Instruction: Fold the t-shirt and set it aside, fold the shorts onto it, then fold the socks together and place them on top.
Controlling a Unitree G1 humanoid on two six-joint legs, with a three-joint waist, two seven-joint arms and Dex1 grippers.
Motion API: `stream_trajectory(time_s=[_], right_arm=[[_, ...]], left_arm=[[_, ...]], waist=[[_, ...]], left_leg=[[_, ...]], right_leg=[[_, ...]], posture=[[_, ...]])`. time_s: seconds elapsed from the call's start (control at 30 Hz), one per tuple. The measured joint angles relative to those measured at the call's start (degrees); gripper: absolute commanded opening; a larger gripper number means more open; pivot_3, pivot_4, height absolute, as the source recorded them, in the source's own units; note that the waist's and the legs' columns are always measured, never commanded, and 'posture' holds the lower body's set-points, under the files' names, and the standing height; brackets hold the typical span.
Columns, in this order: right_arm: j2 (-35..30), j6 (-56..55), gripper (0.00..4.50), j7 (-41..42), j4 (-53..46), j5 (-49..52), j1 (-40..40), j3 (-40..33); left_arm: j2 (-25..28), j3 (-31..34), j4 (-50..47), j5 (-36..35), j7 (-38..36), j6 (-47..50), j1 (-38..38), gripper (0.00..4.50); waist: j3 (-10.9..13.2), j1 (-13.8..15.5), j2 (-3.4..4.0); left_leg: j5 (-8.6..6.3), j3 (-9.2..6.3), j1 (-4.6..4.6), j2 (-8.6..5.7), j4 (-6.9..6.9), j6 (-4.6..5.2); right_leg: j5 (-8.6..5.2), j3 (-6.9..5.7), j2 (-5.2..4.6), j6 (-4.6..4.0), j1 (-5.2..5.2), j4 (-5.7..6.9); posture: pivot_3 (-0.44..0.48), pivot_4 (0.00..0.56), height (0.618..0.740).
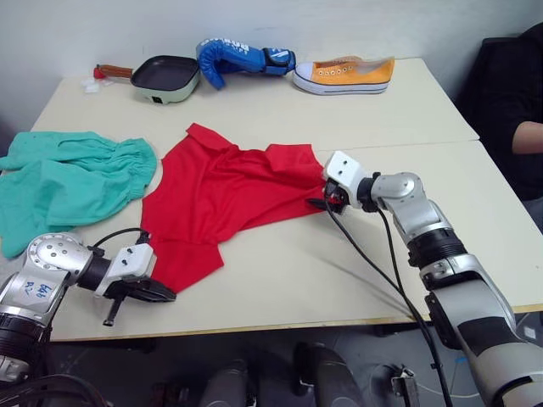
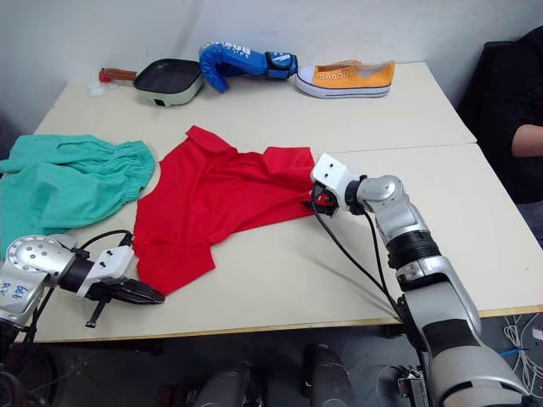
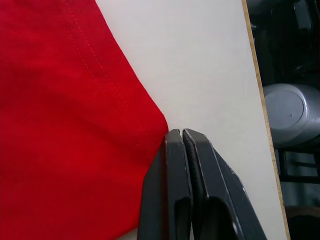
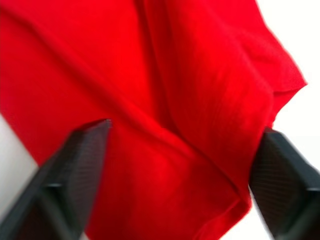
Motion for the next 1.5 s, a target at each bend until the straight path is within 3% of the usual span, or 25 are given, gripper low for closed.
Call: stream_trajectory(time_s=[0.17,0.4,0.5,0.67,0.93,1.03,1.2,1.37,1.4,1.5], right_arm=[[0.00,-1.14,1.01,0.68,1.70,-1.63,-0.80,0.03],[-1.03,-1.11,1.01,1.03,1.25,-1.95,-0.71,-0.28],[-2.41,-0.56,1.60,1.15,1.05,-1.66,-0.18,-1.79],[-4.59,1.62,3.39,2.19,-3.53,0.31,1.97,-4.47],[-2.64,9.51,3.39,11.01,-22.45,6.90,5.37,-4.50],[0.66,9.56,3.39,9.95,-21.31,5.59,5.12,-1.96],[3.53,8.88,3.39,7.24,-10.42,2.40,0.93,0.19],[3.62,7.05,2.18,6.02,1.52,0.25,-3.66,0.26],[3.75,6.74,2.18,5.93,3.72,-0.05,-4.28,0.25],[4.34,6.60,1.47,6.50,8.15,-0.18,-6.71,0.08]], left_arm=[[0.00,0.14,-0.22,0.13,0.15,0.90,-0.12,0.00],[0.35,0.04,1.47,3.32,-0.07,-7.19,-0.66,0.00],[0.35,-0.11,2.82,3.70,-0.32,-8.76,-1.38,0.00],[0.35,-0.29,3.42,4.53,-0.86,-9.77,-2.19,0.00],[0.31,-1.54,5.25,5.76,-1.17,-10.35,-4.57,0.00],[0.19,-1.58,5.40,5.87,-1.10,-10.52,-4.79,0.00],[-0.17,-1.54,5.49,5.88,-0.90,-10.98,-5.01,0.00],[-0.18,-1.40,5.72,5.90,-0.70,-11.47,-4.88,0.00],[-0.18,-1.36,5.74,5.90,-0.67,-11.50,-4.85,0.00],[-0.19,-1.28,5.77,5.96,-0.43,-11.58,-4.71,0.00]], waist=[[0.04,-0.07,-0.06],[0.04,-0.08,-0.06],[0.04,-0.07,-0.07],[0.04,-0.04,-0.06],[0.02,0.03,-0.08],[0.03,0.00,-0.08],[0.03,-0.01,-0.08],[0.02,-0.09,-0.08],[0.03,-0.12,-0.08],[0.02,-0.22,-0.08]], left_leg=[[-0.01,0.01,0.02,0.00,0.01,0.03],[-0.01,0.01,0.04,0.00,0.00,0.03],[0.00,0.02,0.06,0.00,0.01,0.02],[0.00,0.03,0.09,0.00,0.01,0.02],[0.02,0.05,0.17,0.01,0.04,0.01],[0.02,0.07,0.17,0.00,0.04,0.01],[0.02,0.07,0.15,-0.01,0.05,0.01],[0.03,0.07,0.16,-0.02,0.05,0.02],[0.03,0.07,0.16,-0.02,0.05,0.02],[0.04,0.09,0.18,-0.02,0.06,0.04]], right_leg=[[0.02,0.00,0.00,0.03,0.02,0.00],[0.02,0.01,0.00,0.03,0.02,0.01],[0.02,0.02,0.00,0.03,0.02,0.05],[0.02,0.04,0.00,0.03,0.02,0.11],[0.02,0.08,-0.01,0.03,0.03,0.29],[0.02,0.08,-0.02,0.03,0.03,0.29],[0.02,0.07,-0.04,0.02,0.03,0.26],[0.01,0.07,-0.04,0.01,0.03,0.28],[0.01,0.07,-0.05,0.01,0.03,0.29],[0.01,0.10,-0.05,0.01,0.03,0.32]], posture=[[0.000,0.150,0.740],[0.000,0.150,0.740],[0.000,0.150,0.740],[0.000,0.150,0.740],[0.000,0.150,0.740],[0.000,0.150,0.740],[0.000,0.150,0.740],[0.000,0.150,0.740],[0.000,0.150,0.740],[0.000,0.150,0.740]])
